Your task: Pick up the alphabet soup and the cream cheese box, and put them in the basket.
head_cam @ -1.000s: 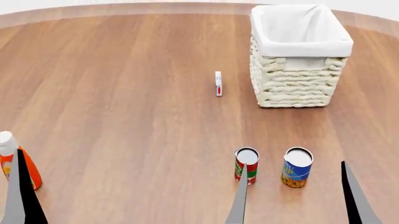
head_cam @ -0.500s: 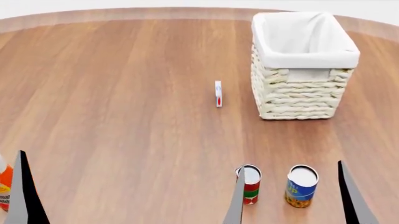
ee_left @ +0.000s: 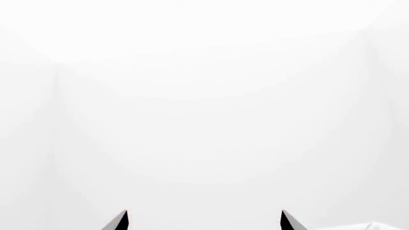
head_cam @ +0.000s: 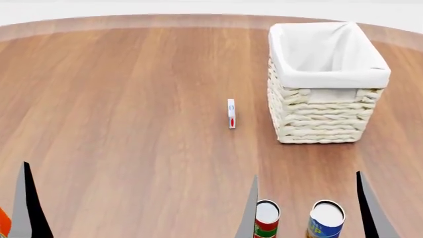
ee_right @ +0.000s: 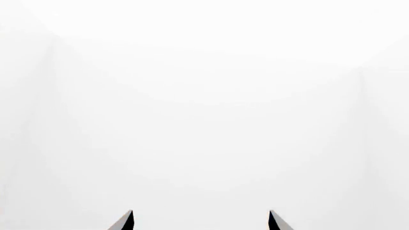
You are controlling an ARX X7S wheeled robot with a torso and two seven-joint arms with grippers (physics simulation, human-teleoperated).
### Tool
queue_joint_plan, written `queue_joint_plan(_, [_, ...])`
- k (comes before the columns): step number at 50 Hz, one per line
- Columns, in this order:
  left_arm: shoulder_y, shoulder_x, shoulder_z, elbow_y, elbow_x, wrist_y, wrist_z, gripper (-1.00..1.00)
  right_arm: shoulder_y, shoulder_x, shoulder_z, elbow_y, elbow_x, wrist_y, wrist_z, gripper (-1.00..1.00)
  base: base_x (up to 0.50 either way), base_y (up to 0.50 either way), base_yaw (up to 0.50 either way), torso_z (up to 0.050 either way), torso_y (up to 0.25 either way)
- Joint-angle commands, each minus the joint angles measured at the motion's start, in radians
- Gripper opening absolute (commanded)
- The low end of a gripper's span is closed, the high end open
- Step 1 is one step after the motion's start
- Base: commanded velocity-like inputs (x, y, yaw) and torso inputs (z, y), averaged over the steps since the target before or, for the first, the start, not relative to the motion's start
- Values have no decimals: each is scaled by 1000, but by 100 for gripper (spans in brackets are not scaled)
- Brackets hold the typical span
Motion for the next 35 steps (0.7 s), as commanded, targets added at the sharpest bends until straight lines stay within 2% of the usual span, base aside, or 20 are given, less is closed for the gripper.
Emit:
queue_joint_plan(1, [2, -7, 6, -5, -3, 4, -7, 100, -6, 7, -5, 10, 0, -14, 9, 100, 203, 0, 0, 0, 0])
queue_joint_plan(35, [-6, -22, -1, -21, -30, 20, -29, 100, 31, 20, -28, -4, 8, 33, 19, 100, 214, 0, 0, 0, 0])
